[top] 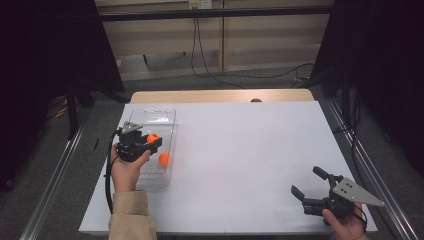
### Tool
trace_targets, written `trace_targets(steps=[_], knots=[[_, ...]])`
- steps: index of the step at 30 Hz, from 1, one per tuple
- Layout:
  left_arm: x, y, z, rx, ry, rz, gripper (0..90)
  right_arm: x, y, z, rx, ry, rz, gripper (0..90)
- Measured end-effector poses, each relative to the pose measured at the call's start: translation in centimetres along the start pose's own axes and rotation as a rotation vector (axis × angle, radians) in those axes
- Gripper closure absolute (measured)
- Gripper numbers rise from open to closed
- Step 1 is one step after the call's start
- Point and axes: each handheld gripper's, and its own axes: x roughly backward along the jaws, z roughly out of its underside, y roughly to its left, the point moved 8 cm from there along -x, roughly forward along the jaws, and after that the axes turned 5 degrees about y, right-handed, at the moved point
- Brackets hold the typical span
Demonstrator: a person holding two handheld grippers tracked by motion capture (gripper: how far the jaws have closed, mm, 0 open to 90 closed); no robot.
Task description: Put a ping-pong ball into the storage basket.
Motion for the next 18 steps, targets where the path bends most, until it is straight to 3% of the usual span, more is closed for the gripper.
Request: trace_targets(steps=[18], knots=[[-0.48,0.53,0.37,0.002,0.01,-0.02,50.7,-0.06,-0.02,0.01,-0.004,0.0,0.001,2.7]])
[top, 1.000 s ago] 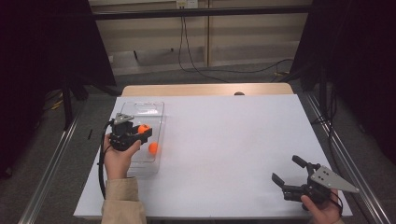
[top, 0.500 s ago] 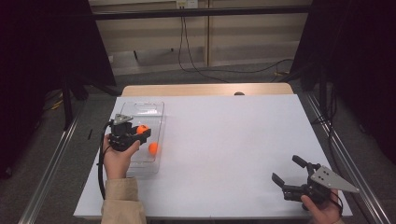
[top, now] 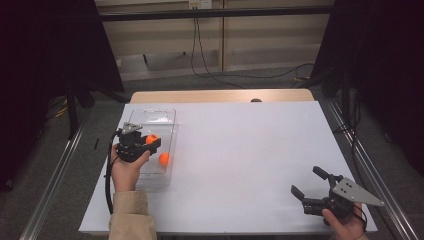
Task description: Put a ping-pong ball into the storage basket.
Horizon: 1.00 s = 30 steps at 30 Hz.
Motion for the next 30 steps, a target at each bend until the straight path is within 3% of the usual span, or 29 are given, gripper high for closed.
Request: trace_targets(steps=[24,30], knots=[[-0.3,0.34,0.11,0.008,0.005,-0.024,50.6,0.23,-0.15,0.05,0.002,0.001,0.006,2.8],[-0.23,0.24,0.07,0.007,0.002,-0.029,45.8,0.18,-0.06,0.0,0.005,-0.002,0.003,2.8]])
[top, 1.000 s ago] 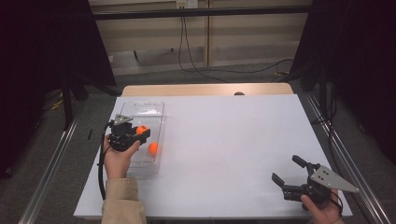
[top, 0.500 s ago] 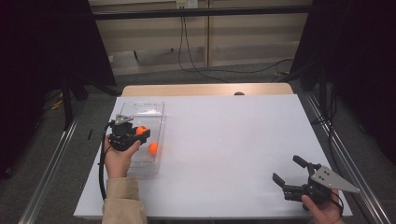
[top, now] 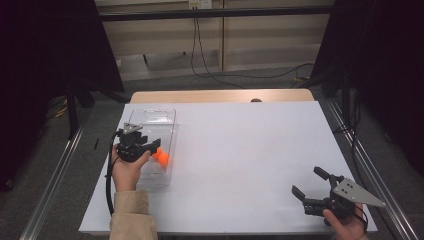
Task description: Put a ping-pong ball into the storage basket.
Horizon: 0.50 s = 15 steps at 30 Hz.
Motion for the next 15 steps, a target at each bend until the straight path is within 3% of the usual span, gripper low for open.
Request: trace_targets(steps=[7,15], knots=[[0.27,-0.07,-0.12,-0.002,-0.013,0.003,40.9,0.03,-0.05,0.0,0.001,0.001,0.002,2.7],[0.61,-0.5,-0.44,0.003,-0.046,0.027,29.4,0.07,-0.08,0.0,-0.005,0.0,0.003,2.8]])
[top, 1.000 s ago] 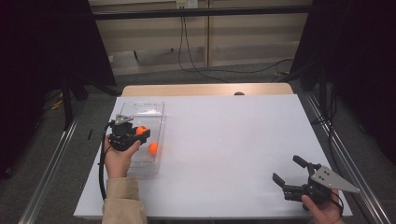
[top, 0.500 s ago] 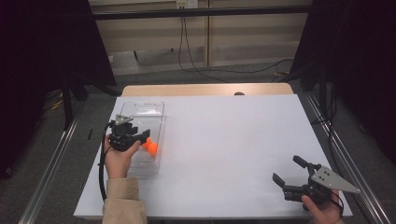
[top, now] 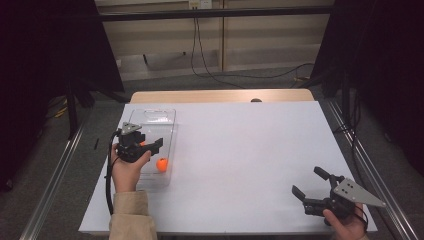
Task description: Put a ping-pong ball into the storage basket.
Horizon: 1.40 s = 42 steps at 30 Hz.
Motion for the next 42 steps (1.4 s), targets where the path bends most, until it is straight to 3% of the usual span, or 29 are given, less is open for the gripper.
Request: trace_targets(steps=[17,27,42], knots=[[1.6,-1.4,-0.3,-0.023,-0.105,0.086,7.4,-0.1,0.0,-0.2,-0.002,-0.01,0.001,2.7],[2.7,-1.4,0.2,-0.026,-0.171,0.125,5.7,0.0,0.0,-0.2,-0.004,-0.012,0.0,2.7],[3.5,-1.8,1.1,-0.035,-0.228,0.142,4.7,0.0,-0.1,-0.2,-0.007,-0.009,0.003,2.7]])
